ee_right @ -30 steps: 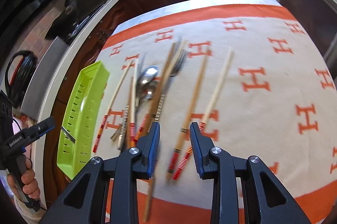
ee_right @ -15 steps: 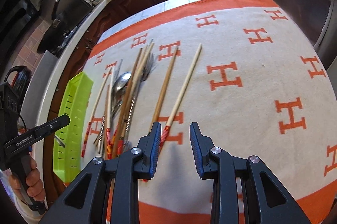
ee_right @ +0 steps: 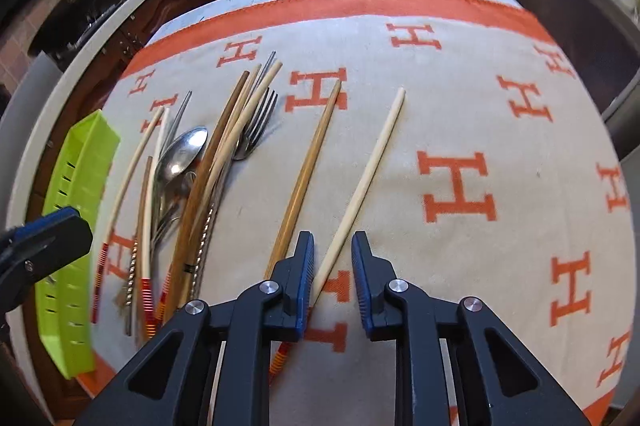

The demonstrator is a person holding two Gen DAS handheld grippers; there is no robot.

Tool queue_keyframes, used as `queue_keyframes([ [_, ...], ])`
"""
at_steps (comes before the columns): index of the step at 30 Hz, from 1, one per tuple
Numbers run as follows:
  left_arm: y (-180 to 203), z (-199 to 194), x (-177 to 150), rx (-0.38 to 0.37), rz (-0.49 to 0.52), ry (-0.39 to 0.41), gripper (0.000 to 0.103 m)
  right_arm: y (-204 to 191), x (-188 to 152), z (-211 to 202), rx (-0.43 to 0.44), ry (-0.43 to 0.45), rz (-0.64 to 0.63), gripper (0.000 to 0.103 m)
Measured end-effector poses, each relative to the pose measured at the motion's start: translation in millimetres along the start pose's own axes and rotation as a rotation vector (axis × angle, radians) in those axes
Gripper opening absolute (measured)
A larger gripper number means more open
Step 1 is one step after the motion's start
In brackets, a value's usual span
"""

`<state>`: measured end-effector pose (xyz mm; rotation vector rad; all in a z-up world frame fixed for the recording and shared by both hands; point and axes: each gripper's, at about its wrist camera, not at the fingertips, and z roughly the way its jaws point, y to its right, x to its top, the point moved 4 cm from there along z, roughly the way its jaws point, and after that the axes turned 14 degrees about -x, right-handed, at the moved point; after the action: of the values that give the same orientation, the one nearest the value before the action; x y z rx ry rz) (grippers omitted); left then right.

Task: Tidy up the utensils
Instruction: 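Move both open tools back over the utensil pile, then grasp a red-striped chopstick with the right tool while the left tool grasps a brown wooden chopstick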

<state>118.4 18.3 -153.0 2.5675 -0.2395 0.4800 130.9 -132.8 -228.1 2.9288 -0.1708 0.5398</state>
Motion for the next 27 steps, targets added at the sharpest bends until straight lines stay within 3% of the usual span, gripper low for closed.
queue_keyframes([
  [6,10.8,13.9,4.7,-0.024,0.006,-0.020,0.039,-6.0,-6.5,-0.6,-0.075,0.061,-0.077,0.010],
  [10,25.1,24.9,6.8,-0.047,0.033,-0.035,0.032,19.4,-13.0,-0.9,-0.028,0.031,0.009,0.006],
  [16,48.9,52.3,5.3,-0.054,0.095,-0.061,0.031,67.4,-31.9,-1.4,0.074,-0.028,0.177,0.005],
  [27,53.5,103.7,-9.9,0.026,0.144,-0.112,0.029,84.6,-57.3,-6.5,0.141,-0.019,0.233,0.006],
])
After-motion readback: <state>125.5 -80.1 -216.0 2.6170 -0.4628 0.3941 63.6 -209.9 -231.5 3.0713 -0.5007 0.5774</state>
